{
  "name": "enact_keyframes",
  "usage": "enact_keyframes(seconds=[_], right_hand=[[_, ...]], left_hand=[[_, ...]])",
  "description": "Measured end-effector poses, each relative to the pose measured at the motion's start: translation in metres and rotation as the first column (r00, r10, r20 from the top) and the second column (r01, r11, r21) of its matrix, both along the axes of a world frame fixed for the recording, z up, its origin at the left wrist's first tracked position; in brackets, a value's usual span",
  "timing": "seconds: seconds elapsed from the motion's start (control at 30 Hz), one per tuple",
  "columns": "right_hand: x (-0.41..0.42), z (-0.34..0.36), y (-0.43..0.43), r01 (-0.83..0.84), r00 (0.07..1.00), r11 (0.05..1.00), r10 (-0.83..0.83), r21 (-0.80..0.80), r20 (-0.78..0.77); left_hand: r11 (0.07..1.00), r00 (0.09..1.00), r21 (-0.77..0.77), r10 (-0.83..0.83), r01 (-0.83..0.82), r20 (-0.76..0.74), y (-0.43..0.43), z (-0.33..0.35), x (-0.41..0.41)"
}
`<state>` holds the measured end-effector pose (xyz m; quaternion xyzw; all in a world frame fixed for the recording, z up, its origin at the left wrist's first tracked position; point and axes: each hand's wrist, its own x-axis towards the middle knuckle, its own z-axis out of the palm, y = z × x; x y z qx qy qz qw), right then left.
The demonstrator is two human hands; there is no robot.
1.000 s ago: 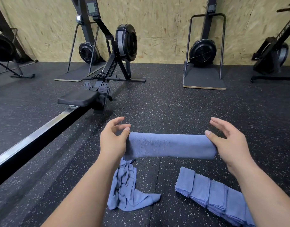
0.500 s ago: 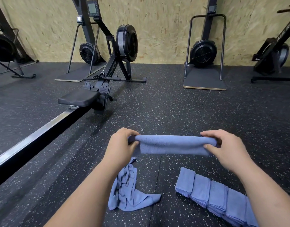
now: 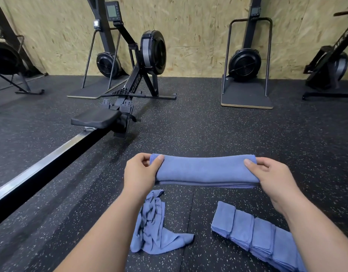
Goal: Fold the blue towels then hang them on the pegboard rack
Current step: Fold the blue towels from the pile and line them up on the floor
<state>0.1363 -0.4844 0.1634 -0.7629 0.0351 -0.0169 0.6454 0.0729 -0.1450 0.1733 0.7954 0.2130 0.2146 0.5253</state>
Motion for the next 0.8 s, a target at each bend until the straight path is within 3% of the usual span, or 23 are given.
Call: enact_keyframes(seconds=[0.07, 0.17, 0.27, 0.37, 0.53, 0.67, 0.8], right_hand=[[0.000, -0.003, 0.006, 0.080, 0.996, 0.985, -0.073, -0.152, 0.053], [-0.009, 0.008, 0.022, 0.172, 0.977, 0.917, -0.112, -0.360, 0.180], [-0.023, 0.021, 0.042, 0.207, 0.947, 0.903, -0.089, -0.376, 0.309], [-0.037, 0.028, 0.065, 0.186, 0.937, 0.923, -0.064, -0.336, 0.344], [-0.055, 0.023, 0.093, 0.100, 0.946, 0.953, -0.002, -0.287, 0.323], [-0.061, 0.016, 0.098, 0.031, 0.957, 0.963, 0.049, -0.269, 0.286], [-0.060, 0.018, 0.088, -0.060, 0.943, 0.958, 0.146, -0.279, 0.300]], left_hand=[[0.985, 0.999, 0.169, 0.036, -0.032, -0.020, -0.009, 0.001, -0.001], [0.971, 0.998, 0.236, 0.032, -0.043, 0.047, -0.033, 0.007, -0.005], [0.971, 0.994, 0.236, 0.002, -0.027, 0.106, -0.059, 0.011, -0.006], [0.980, 0.989, 0.198, -0.051, 0.023, 0.142, -0.088, 0.013, -0.008], [0.992, 0.985, -0.074, -0.093, 0.104, 0.145, -0.130, 0.009, -0.007], [0.927, 0.986, -0.365, -0.031, 0.091, 0.166, -0.141, 0.008, -0.007], [0.875, 0.991, -0.482, 0.022, 0.045, 0.131, -0.135, 0.006, -0.003]])
